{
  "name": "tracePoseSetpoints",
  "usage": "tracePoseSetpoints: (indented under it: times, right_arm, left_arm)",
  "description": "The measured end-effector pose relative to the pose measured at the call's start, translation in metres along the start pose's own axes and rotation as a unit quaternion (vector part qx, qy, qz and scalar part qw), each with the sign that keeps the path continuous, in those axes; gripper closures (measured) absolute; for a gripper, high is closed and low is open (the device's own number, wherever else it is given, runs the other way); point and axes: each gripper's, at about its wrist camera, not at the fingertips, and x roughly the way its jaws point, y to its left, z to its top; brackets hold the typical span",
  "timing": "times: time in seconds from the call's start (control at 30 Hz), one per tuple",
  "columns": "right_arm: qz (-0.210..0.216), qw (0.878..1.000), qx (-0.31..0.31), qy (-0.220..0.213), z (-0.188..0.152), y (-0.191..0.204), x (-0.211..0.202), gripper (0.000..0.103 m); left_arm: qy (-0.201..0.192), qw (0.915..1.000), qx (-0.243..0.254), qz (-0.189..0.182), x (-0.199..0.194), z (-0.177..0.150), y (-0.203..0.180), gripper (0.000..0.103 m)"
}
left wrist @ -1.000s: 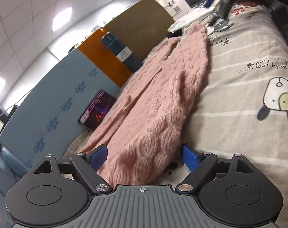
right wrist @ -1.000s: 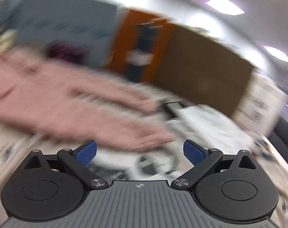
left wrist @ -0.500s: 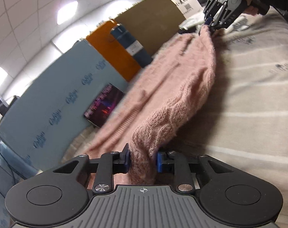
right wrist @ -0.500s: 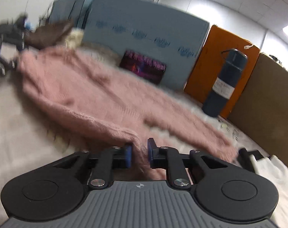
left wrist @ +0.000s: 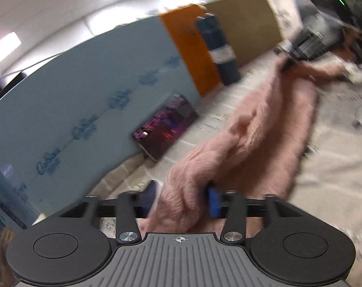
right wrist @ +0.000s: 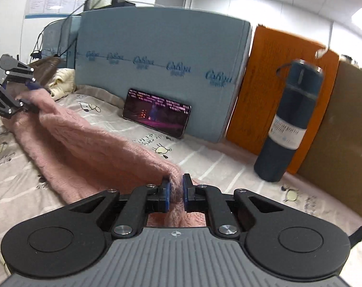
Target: Fold clothes
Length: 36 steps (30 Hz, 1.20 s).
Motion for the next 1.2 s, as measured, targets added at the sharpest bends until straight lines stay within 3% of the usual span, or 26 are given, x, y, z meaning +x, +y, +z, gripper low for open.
tracePoseSetpoints:
  times: [0.1,0.2,0.33,0.4,0.57,0.77,0.87,0.97,1.03,1.07,1.13,1.2]
  right_arm:
    - [0.003,1.000,0.014,0.006,-0.001,-0.007,0.010,0.089]
    - [-0.002,0.999,0.032,0.004,-0.005,-0.016,0.012,0.067]
    - [-0.012,0.998,0.053,0.013,-0.016,-0.032,0.007,0.046]
    - [-0.019,0.998,0.066,0.016,-0.022,-0.039,-0.001,0.042]
    - [-0.086,0.992,0.088,0.019,-0.035,-0.053,-0.027,0.034]
    - [-0.170,0.972,0.164,-0.005,-0.055,-0.066,-0.060,0.034]
    - [-0.182,0.964,0.196,-0.003,-0.065,-0.065,-0.066,0.034]
    - [-0.199,0.952,0.231,0.022,-0.076,-0.067,-0.061,0.041]
    - [-0.205,0.946,0.248,0.039,-0.081,-0.069,-0.053,0.064]
    - [-0.200,0.946,0.252,0.042,-0.083,-0.069,-0.050,0.069]
    - [-0.195,0.952,0.233,0.037,-0.078,-0.064,-0.048,0.091]
    - [-0.201,0.957,0.209,0.026,-0.070,-0.059,-0.050,0.097]
  left_arm:
    - [-0.024,0.9975,-0.066,-0.006,0.006,-0.003,0.017,0.024]
    - [-0.036,0.9905,-0.133,-0.005,0.014,-0.009,0.032,0.021]
    - [0.013,0.9799,-0.195,0.040,0.049,-0.013,0.043,0.020]
    - [0.042,0.9774,-0.198,0.061,0.063,-0.017,0.041,0.020]
    - [0.040,0.9803,-0.168,0.096,0.066,-0.016,0.027,0.017]
    - [0.003,0.9805,-0.133,0.145,0.043,-0.007,0.010,0.017]
    - [-0.029,0.9787,-0.141,0.146,0.018,-0.001,-0.005,0.014]
    - [-0.058,0.9763,-0.167,0.125,-0.006,-0.002,-0.021,0.013]
    - [-0.069,0.9751,-0.178,0.113,-0.018,-0.005,-0.031,0.013]
    - [-0.066,0.9756,-0.179,0.108,-0.020,-0.007,-0.034,0.013]
    - [-0.054,0.9776,-0.178,0.098,-0.021,-0.012,-0.039,0.012]
    - [-0.044,0.9790,-0.176,0.094,-0.019,-0.015,-0.042,0.012]
